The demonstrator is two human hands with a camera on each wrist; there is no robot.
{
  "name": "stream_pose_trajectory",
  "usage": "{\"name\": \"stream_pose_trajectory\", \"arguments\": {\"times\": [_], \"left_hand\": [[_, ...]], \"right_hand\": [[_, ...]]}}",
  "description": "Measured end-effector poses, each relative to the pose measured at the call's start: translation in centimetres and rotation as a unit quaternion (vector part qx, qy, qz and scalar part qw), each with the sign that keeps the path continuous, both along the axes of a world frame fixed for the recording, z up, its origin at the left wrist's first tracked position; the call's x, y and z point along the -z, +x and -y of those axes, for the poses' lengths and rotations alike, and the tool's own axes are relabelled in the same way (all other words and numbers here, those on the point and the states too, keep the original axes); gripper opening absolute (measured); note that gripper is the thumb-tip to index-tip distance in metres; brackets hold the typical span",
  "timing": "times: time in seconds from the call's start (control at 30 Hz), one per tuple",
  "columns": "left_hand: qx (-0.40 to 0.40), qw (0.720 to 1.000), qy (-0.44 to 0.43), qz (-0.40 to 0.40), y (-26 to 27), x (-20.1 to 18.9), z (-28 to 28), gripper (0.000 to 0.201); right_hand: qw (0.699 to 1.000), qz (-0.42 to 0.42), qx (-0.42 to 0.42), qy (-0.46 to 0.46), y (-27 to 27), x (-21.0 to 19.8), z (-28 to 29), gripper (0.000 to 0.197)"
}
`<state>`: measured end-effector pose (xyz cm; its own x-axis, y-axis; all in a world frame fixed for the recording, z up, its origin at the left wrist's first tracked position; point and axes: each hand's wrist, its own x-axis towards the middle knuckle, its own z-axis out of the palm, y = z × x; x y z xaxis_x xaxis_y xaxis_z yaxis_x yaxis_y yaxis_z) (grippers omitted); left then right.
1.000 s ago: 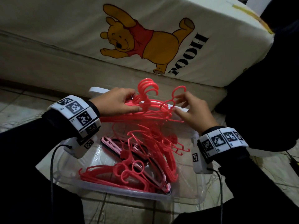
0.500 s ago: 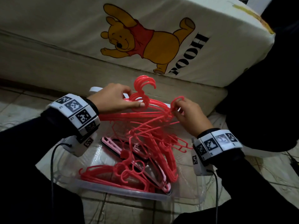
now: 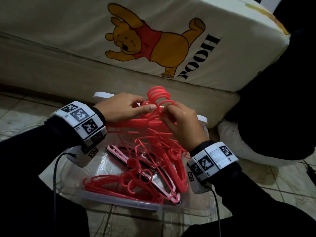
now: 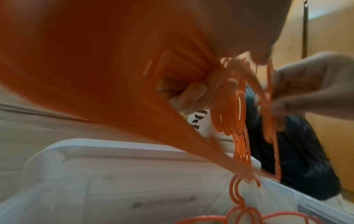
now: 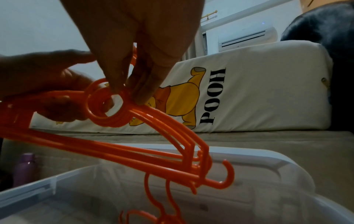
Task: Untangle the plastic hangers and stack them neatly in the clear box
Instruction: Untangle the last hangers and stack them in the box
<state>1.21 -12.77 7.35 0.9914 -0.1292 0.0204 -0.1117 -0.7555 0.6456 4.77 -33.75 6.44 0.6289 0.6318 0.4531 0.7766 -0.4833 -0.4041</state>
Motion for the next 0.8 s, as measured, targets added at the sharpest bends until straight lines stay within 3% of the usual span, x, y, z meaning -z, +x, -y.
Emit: {"name": "stream_pose_trajectory", "arguments": {"times": [0.13, 0.33, 0.43, 0.53, 0.73, 0.8], "left_hand": [[0.023, 0.999, 0.021, -0.011, -0.1, 0.0, 0.4, 0.056], [0.042, 0.999, 0.027, 0.017, 0.0, 0.0, 0.0, 0.038], [0.030, 0.999, 0.003, 0.010, -0.1, -0.2, -0.1, 0.037], [0.023, 0.999, -0.022, -0.002, -0.1, -0.4, -0.1, 0.034], [0.025, 0.995, -0.090, -0.031, 0.0, -0.4, 0.3, 0.022], [0.016, 0.992, -0.117, -0.043, 0.0, -0.5, 0.3, 0.026]], "right_hand": [[0.999, 0.022, 0.019, 0.042, 0.1, -0.5, -0.2, 0.009], [1.000, -0.012, -0.015, 0.022, 0.1, -0.9, 0.0, 0.011], [0.999, -0.019, 0.028, 0.013, 0.7, -0.9, 0.8, 0.012], [0.993, -0.023, 0.094, -0.067, 1.7, -0.6, 1.6, 0.029], [0.979, -0.056, 0.032, -0.193, 1.7, 0.2, 1.6, 0.062], [0.975, -0.037, 0.033, -0.216, 1.6, 0.6, 1.1, 0.056]]}}
